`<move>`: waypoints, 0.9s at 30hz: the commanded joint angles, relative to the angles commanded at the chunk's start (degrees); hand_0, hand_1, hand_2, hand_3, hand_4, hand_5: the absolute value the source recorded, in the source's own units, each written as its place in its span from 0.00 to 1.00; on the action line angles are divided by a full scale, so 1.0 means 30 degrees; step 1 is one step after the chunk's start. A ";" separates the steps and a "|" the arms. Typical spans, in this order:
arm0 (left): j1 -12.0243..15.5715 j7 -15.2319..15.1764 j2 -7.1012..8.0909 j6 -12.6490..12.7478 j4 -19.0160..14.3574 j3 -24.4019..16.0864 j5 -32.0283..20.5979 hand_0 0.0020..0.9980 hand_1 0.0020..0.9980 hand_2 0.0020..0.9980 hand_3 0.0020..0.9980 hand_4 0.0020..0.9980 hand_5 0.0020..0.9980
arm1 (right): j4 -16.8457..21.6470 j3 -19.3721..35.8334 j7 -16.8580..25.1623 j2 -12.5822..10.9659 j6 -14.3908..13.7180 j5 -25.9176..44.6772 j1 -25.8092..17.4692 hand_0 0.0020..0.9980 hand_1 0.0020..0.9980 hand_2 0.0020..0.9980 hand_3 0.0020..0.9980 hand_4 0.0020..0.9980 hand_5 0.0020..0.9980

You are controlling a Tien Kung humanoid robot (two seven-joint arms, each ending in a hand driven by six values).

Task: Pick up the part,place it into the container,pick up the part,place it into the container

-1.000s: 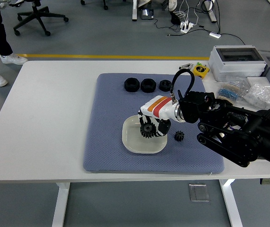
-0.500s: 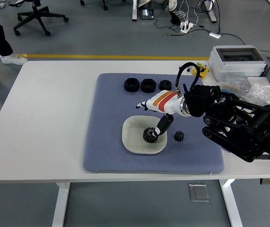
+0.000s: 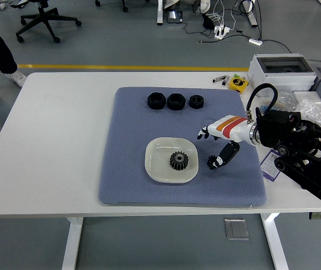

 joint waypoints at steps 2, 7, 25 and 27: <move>0.0024 0.0042 -0.0016 -0.0016 0.0000 -0.0087 0.0158 0.95 0.93 0.90 0.61 0.56 0.69 | -0.0245 0.0037 0.0068 -0.0032 -0.0425 0.0130 -0.0150 0.59 0.64 0.72 0.76 1.00 0.35; 0.0061 0.0029 -0.0044 -0.0070 0.0000 -0.0138 0.0197 0.95 0.93 0.90 0.61 0.56 0.69 | -0.0343 -0.0471 0.0056 -0.0306 -0.0773 0.0202 -0.0334 0.59 0.64 0.72 0.76 1.00 0.35; -0.0054 0.0097 -0.0105 -0.0137 0.0000 -0.0175 0.0386 0.95 0.93 0.90 0.61 0.56 0.69 | -0.0587 -0.1009 0.0212 -0.0039 -0.2618 0.1548 -0.0856 0.52 0.57 0.61 0.57 0.87 0.27; -0.0077 0.0085 -0.0107 -0.0138 0.0000 -0.0126 0.0323 0.95 0.93 0.90 0.61 0.56 0.69 | -0.0659 -0.1122 0.0214 0.0015 -0.2710 0.1633 -0.0923 0.49 0.51 0.57 0.54 0.82 0.24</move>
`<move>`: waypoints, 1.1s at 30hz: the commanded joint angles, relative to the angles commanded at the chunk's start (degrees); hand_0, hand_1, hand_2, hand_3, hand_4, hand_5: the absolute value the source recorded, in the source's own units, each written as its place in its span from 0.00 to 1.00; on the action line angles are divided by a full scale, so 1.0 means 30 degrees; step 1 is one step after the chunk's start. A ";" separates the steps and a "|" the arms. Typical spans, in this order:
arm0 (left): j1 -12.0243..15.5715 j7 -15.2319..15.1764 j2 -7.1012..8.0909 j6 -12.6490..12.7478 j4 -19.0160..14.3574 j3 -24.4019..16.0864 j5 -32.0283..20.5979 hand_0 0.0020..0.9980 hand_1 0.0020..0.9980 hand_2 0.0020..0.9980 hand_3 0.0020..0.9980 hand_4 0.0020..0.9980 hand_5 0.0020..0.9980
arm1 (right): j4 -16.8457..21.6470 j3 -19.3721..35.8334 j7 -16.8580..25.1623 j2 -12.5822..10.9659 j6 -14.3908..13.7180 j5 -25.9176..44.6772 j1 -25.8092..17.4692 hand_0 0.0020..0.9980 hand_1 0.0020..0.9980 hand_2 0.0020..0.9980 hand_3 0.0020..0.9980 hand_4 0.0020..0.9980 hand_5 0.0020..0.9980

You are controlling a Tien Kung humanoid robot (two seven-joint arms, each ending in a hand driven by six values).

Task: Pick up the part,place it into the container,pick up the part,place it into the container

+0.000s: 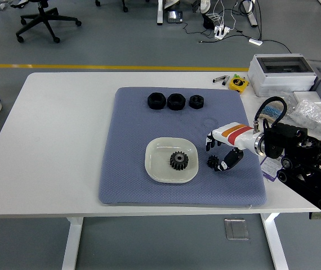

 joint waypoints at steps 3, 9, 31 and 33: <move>-0.0029 -0.0003 -0.0017 0.0007 0.0000 0.0006 -0.0014 0.95 0.93 0.90 0.61 0.56 0.69 | -0.0206 -0.0162 0.0002 0.0134 -0.0033 0.0150 -0.0077 0.49 0.51 0.57 0.54 0.82 0.24; -0.0058 0.0001 -0.0043 0.0005 0.0000 0.0046 -0.0050 0.95 0.93 0.90 0.60 0.56 0.69 | -0.0655 -0.0229 0.0074 0.0380 -0.0256 0.0383 -0.0140 0.48 0.50 0.55 0.53 0.79 0.22; -0.0035 -0.0008 -0.0046 -0.0001 0.0000 0.0126 -0.0220 0.95 0.93 0.90 0.60 0.56 0.69 | -0.0607 -0.0146 0.0302 0.0221 -0.0107 0.1285 -0.0097 0.26 0.39 0.46 0.48 0.68 0.24; -0.0027 0.0000 -0.0049 0.0000 0.0000 0.0100 -0.0201 0.95 0.93 0.90 0.60 0.56 0.69 | -0.0539 -0.0094 0.0351 0.0207 -0.0218 0.1360 -0.0069 0.26 0.39 0.46 0.48 0.68 0.24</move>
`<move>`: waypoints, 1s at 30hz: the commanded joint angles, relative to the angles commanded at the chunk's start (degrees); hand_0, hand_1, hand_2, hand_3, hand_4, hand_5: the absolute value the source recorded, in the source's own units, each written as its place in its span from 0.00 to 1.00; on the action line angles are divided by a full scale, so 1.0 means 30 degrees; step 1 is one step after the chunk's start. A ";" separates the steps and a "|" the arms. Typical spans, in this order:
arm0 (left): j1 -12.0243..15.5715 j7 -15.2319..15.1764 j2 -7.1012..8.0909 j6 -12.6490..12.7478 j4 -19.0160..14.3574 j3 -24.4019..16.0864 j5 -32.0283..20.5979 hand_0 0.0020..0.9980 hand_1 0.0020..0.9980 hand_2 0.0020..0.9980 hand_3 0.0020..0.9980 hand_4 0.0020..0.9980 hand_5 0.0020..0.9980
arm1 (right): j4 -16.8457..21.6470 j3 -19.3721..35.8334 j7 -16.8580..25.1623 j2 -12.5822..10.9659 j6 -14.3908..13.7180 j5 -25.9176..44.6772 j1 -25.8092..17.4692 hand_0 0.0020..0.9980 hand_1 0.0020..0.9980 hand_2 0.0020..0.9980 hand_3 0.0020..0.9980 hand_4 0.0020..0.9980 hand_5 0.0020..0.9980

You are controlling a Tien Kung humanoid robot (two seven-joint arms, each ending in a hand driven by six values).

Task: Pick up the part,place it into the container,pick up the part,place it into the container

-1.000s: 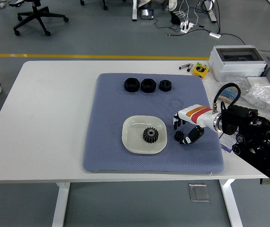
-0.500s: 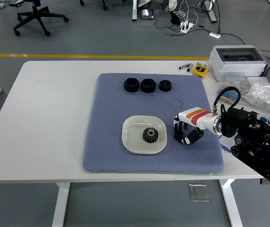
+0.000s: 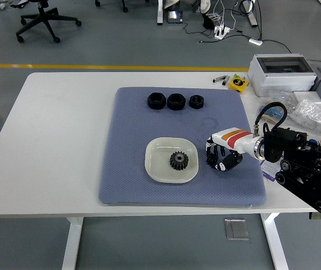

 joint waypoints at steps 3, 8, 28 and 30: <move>0.0010 0.0014 0.0006 -0.0005 0.0000 0.0006 0.0010 0.95 0.93 0.90 0.60 0.56 0.69 | 0.0121 0.0155 0.0048 0.0000 -0.0144 0.0098 0.0078 0.25 0.38 0.46 0.48 0.67 0.25; 0.0009 0.0000 0.0014 -0.0014 0.0000 0.0033 -0.0044 0.95 0.93 0.90 0.60 0.56 0.69 | 0.0677 0.0466 0.0028 -0.0081 -0.0213 0.0044 0.0244 0.25 0.38 0.46 0.48 0.67 0.25; -0.0040 -0.0033 0.0097 0.0010 0.0000 0.0319 -0.0263 0.95 0.93 0.90 0.60 0.56 0.69 | 0.1702 -0.0237 -0.0128 0.2003 -0.0419 -0.1583 0.1832 0.26 0.40 0.47 0.48 0.68 0.20; -0.0042 -0.0051 0.0116 0.0019 0.0000 0.0303 -0.0255 0.95 0.93 0.90 0.60 0.56 0.69 | 0.1434 -0.0409 -0.0200 0.2154 -0.0333 -0.1724 0.1875 0.26 0.40 0.47 0.48 0.68 0.20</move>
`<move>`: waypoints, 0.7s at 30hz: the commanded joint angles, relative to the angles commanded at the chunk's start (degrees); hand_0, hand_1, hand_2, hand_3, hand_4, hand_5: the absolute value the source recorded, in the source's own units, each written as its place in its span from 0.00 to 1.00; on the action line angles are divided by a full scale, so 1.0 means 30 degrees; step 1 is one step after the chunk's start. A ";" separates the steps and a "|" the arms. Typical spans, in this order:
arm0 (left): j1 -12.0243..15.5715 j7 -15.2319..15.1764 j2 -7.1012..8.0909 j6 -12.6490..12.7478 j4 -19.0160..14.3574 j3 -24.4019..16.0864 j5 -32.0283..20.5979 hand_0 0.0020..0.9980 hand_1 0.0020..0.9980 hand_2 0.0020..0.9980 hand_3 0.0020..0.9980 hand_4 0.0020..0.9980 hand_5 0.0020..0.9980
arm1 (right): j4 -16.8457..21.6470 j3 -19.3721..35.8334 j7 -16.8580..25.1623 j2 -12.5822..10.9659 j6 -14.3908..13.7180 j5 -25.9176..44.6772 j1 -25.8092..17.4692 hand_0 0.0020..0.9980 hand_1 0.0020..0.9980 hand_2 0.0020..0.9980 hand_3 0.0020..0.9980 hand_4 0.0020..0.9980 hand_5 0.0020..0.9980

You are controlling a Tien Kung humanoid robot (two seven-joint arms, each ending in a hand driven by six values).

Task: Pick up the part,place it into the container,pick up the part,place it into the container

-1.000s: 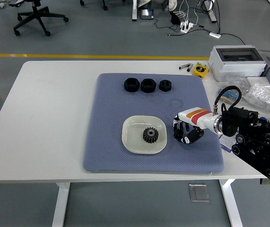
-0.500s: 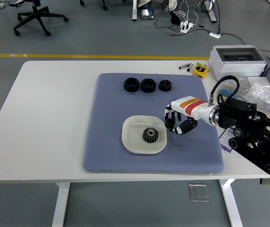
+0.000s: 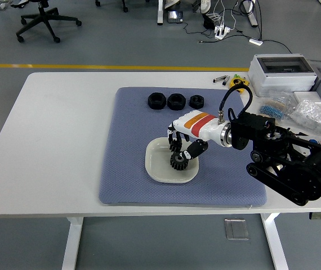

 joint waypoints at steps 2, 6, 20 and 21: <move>-0.0009 -0.0013 0.0011 0.0012 0.0000 0.0006 0.0004 0.95 0.93 0.90 0.60 0.56 0.69 | -0.0356 -0.0229 -0.0098 0.0171 0.0039 -0.0153 0.0048 0.26 0.40 0.47 0.48 0.68 0.20; -0.0032 -0.0022 0.0014 0.0024 0.0000 0.0089 -0.0038 0.95 0.93 0.90 0.60 0.56 0.69 | -0.0875 -0.0475 -0.0164 0.0302 0.0316 -0.0221 0.0016 0.25 0.41 0.48 0.49 0.73 0.20; 0.0003 0.0014 -0.0045 0.0059 0.0000 -0.0190 0.0246 0.95 0.93 0.90 0.60 0.55 0.69 | -0.1829 -0.0823 -0.0032 0.0673 0.0580 -0.0740 0.0008 0.24 0.42 0.52 0.53 0.87 0.21; 0.0001 0.0011 -0.0044 0.0057 0.0000 -0.0189 0.0245 0.95 0.93 0.90 0.60 0.55 0.69 | -0.1825 -0.0818 -0.0014 0.0680 0.0563 -0.0772 0.0028 0.24 0.43 0.53 0.56 0.93 0.24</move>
